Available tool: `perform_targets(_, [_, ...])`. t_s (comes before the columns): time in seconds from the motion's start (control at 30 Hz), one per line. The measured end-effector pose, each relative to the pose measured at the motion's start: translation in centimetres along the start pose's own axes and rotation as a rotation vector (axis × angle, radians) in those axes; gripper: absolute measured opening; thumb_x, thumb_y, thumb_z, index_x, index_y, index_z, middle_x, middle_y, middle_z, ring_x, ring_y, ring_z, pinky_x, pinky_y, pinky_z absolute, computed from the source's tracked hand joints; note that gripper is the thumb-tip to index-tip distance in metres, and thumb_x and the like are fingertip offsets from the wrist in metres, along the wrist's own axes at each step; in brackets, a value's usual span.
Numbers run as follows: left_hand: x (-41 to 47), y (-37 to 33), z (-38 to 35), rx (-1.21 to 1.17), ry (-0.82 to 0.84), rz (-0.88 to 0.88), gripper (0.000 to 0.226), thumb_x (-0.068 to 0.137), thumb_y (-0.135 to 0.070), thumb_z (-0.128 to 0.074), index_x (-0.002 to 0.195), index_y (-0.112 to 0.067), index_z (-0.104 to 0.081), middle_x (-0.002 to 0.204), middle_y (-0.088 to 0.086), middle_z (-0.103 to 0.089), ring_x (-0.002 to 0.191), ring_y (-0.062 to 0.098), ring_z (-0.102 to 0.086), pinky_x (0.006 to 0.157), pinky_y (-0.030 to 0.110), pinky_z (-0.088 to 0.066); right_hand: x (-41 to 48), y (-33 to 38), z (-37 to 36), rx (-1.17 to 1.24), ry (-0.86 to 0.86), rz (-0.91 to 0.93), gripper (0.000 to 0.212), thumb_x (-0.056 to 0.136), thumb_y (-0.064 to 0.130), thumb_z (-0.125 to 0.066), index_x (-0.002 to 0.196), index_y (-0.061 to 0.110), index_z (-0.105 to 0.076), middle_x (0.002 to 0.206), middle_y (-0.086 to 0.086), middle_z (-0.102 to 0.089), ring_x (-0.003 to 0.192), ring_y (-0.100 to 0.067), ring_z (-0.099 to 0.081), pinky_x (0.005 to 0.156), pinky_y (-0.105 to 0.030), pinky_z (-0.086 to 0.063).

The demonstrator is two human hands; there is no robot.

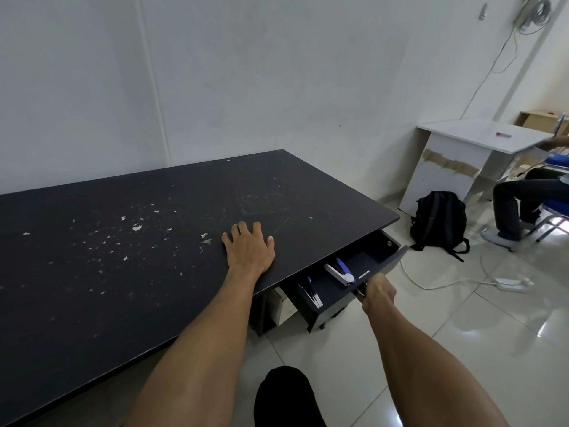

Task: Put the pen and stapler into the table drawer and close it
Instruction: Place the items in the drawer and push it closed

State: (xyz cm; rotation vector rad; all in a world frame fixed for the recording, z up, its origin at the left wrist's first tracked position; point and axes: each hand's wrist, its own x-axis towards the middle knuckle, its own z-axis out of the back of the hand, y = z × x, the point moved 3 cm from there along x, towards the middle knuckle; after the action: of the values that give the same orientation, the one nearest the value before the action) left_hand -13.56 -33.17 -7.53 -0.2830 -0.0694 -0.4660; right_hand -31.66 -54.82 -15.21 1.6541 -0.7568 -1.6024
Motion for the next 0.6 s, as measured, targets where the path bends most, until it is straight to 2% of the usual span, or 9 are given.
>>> perform_targets(0.1, [0.3,-0.2,-0.1,0.003,0.005,0.0,0.057,0.099,-0.047,-0.033,0.146,-0.015,-0.035,0.152,0.021,-0.031,0.144,0.036,-0.025,0.116,0.056,-0.018,-0.2,0.1,-0.4,0.009,0.031,0.026,0.018,0.081,0.007,-0.051,0.09,0.009,-0.067,0.095,-0.017,-0.071,0.069,-0.031,-0.068,0.074,-0.054,-0.06])
perform_targets(0.2, [0.5,-0.4,-0.3,0.003,-0.02,0.009,0.057,0.098,-0.047,-0.034,0.146,-0.015,-0.036,0.151,0.021,-0.033,0.143,0.037,-0.027,0.115,0.056,-0.019,-0.5,0.4,-1.3,0.043,0.096,0.05,0.029,0.087,0.005,-0.052,0.111,0.011,-0.068,0.099,-0.014,-0.067,0.067,-0.023,-0.065,0.085,-0.048,-0.059])
perform_targets(0.33, [0.6,-0.4,-0.4,0.006,-0.039,0.016,0.058,0.098,-0.048,-0.034,0.146,-0.016,-0.035,0.15,0.02,-0.034,0.141,0.037,-0.029,0.115,0.056,-0.021,-1.1,1.1,-4.1,0.088,0.257,0.134,0.033,0.095,0.002,-0.052,0.125,0.01,-0.063,0.116,-0.013,-0.061,0.098,-0.026,-0.063,0.092,-0.039,-0.057])
perform_targets(0.4, [0.7,-0.4,-0.4,0.008,-0.045,0.017,0.058,0.097,-0.049,-0.034,0.145,-0.016,-0.037,0.15,0.02,-0.035,0.14,0.037,-0.029,0.115,0.056,-0.022,-1.4,1.0,-5.7,0.127,0.344,0.118,0.032,0.097,0.001,-0.045,0.124,0.006,-0.061,0.118,-0.014,-0.061,0.099,-0.024,-0.063,0.092,-0.037,-0.056])
perform_targets(0.47, [0.7,-0.3,-0.4,0.007,-0.048,0.021,0.058,0.097,-0.049,-0.034,0.145,-0.017,-0.037,0.15,0.019,-0.035,0.14,0.036,-0.03,0.114,0.055,-0.022,-1.5,0.6,-7.2,0.163,0.422,0.09,0.029,0.097,0.001,-0.041,0.118,0.004,-0.061,0.113,-0.015,-0.064,0.088,-0.023,-0.064,0.085,-0.036,-0.057])
perform_targets(0.53, [0.7,-0.4,-0.3,0.003,-0.052,0.023,0.059,0.096,-0.049,-0.034,0.145,-0.017,-0.037,0.15,0.019,-0.035,0.14,0.036,-0.03,0.114,0.055,-0.022,-1.8,0.4,-8.2,0.202,0.472,0.054,0.026,0.096,0.004,-0.039,0.107,0.005,-0.062,0.098,-0.012,-0.067,0.08,-0.024,-0.063,0.075,-0.037,-0.057])
perform_targets(0.6, [0.8,-0.4,-0.3,0.002,-0.051,0.027,0.059,0.096,-0.05,-0.035,0.146,-0.018,-0.036,0.151,0.019,-0.035,0.14,0.036,-0.029,0.114,0.055,-0.022,-1.7,0.3,-8.8,0.205,0.497,0.045,0.031,0.095,0.003,-0.033,0.108,0.007,-0.061,0.086,-0.009,-0.065,0.076,-0.026,-0.061,0.076,-0.042,-0.056])
